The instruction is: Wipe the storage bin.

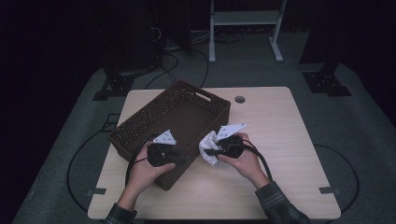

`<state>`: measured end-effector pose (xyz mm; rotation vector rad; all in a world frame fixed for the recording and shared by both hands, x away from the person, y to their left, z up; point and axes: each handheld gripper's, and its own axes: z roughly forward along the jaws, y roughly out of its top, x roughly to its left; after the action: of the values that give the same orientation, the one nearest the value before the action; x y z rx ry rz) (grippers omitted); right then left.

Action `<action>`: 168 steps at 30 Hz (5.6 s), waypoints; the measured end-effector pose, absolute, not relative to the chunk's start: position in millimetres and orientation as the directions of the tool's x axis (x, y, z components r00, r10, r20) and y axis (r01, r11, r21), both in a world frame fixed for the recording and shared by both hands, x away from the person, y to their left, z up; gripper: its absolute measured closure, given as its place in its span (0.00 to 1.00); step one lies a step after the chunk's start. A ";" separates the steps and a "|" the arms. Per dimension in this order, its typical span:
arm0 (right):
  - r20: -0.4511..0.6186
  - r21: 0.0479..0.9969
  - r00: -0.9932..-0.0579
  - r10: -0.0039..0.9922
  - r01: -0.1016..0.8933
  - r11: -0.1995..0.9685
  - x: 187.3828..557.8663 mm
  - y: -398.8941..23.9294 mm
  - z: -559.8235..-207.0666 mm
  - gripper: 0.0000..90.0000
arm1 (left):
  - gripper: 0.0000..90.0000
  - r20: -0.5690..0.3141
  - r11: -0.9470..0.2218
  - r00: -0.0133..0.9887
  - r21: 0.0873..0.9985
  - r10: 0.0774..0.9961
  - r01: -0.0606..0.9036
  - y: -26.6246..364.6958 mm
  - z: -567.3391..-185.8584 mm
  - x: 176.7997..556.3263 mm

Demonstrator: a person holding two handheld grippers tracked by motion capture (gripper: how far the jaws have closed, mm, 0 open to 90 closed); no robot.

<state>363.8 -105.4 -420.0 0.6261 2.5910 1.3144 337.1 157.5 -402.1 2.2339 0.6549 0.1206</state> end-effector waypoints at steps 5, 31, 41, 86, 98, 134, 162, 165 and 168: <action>0.021 0.819 -0.903 0.429 0.262 0.511 357.1 -106.4 -407.3 0.85 | 0.74 -0.119 -0.556 0.862 0.719 0.493 0.417 157.4 -402.1 337.0; 0.045 0.758 -0.917 0.396 0.290 0.584 360.2 -84.9 -440.4 0.85 | 0.75 -0.118 -0.557 0.863 0.719 0.492 0.416 157.4 -402.1 337.1; 0.065 0.720 -0.911 0.407 0.325 0.614 366.7 -82.5 -460.4 0.85 | 0.75 -0.118 -0.557 0.863 0.719 0.491 0.415 157.3 -402.2 337.1; 0.014 0.808 -0.952 0.306 0.191 0.557 340.0 -78.9 -413.6 0.85 | 0.75 -0.125 -0.556 0.861 0.717 0.493 0.422 157.3 -402.1 337.2; 0.030 0.786 -0.962 0.271 0.190 0.588 339.7 -68.7 -427.3 0.86 | 0.74 -0.124 -0.556 0.861 0.716 0.493 0.422 157.2 -402.1 337.2; 0.056 0.759 -0.968 0.246 0.201 0.619 338.3 -57.0 -450.8 0.86 | 0.74 -0.134 -0.551 0.858 0.715 0.496 0.431 157.1 -402.3 337.0; 0.057 0.761 -0.977 0.206 0.177 0.625 325.6 -47.2 -456.3 0.86 | 0.75 -0.121 -0.558 0.863 0.717 0.490 0.418 157.3 -402.1 337.5; 0.063 0.747 -0.977 0.205 0.182 0.640 326.9 -45.5 -463.1 0.86 | 0.75 -0.123 -0.558 0.862 0.716 0.492 0.420 157.2 -402.1 337.4; 0.080 0.739 -0.976 0.203 0.195 0.645 326.6 -43.0 -467.4 0.86 | 0.75 -0.123 -0.558 0.862 0.716 0.491 0.420 157.2 -402.1 337.4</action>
<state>326.6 -43.0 -467.4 0.3437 2.8394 1.2740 337.4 157.2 -402.1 2.2371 0.6563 0.1152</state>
